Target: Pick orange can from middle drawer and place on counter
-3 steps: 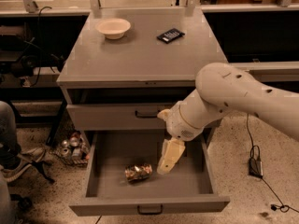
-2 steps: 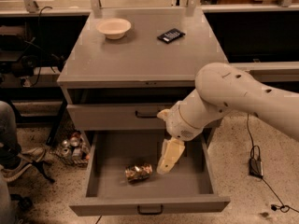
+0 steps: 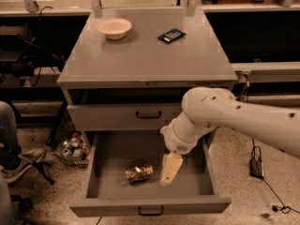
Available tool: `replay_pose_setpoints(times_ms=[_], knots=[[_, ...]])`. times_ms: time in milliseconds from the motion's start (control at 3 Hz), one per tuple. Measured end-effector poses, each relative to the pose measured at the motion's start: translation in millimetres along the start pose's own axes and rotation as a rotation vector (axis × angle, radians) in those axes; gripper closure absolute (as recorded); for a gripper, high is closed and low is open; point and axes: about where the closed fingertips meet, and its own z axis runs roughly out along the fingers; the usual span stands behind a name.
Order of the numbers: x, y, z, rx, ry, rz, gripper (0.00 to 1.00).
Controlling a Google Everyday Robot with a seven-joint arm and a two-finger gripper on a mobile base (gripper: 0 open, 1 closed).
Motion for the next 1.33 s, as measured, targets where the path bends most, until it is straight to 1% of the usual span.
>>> replay_pose_setpoints(times_ms=[333, 667, 1000, 1333], knots=[[24, -10, 53, -0.012, 0.002, 0.043, 0.00], [31, -26, 110, -0.003, -0.031, 0.079, 0.00], [21, -43, 160, 0.010, -0.100, 0.104, 0.00], [7, -60, 210, 0.004, -0.145, 0.118, 0.00]])
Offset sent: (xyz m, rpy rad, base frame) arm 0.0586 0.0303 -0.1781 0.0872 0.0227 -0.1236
